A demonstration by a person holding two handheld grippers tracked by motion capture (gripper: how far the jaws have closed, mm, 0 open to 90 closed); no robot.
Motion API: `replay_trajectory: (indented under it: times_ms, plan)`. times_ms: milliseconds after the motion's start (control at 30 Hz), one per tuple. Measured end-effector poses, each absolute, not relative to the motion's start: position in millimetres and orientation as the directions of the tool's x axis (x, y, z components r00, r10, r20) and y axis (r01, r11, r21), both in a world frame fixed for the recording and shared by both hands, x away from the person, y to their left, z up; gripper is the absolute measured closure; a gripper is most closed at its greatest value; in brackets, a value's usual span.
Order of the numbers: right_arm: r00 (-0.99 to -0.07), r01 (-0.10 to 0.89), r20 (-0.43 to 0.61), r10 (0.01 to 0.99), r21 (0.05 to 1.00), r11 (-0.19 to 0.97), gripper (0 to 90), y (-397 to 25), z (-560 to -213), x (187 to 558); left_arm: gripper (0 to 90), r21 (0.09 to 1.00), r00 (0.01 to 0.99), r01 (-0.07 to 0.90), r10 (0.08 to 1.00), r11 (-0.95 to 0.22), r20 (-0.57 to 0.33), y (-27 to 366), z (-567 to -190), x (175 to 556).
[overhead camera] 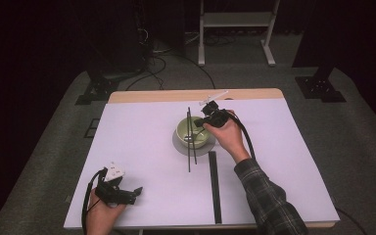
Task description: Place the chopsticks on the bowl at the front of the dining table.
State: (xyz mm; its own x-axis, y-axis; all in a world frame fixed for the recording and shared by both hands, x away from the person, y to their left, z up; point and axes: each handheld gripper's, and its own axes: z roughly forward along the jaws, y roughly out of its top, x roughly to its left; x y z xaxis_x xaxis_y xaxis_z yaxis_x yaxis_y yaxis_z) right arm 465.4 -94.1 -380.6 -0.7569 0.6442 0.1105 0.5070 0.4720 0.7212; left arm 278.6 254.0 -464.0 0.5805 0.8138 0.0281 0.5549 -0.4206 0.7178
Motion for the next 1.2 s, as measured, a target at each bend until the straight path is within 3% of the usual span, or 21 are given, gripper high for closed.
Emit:
replay_trajectory:
  times_ms: [767, 1200]
  plan:
    - [-0.788, 0.492, 0.115, 0.605, 0.708, 0.507, 89.9, -82, -390, 454, 0.0, 0.718, 0.580, 0.555, 0.814, -0.420, 0.028, 254, -464, 279]
    - [-0.820, 0.447, 0.112, 0.561, 0.738, 0.505, 89.9, -104, -380, 412, 0.0, 0.717, 0.582, 0.554, 0.813, -0.424, 0.031, 254, -464, 279]
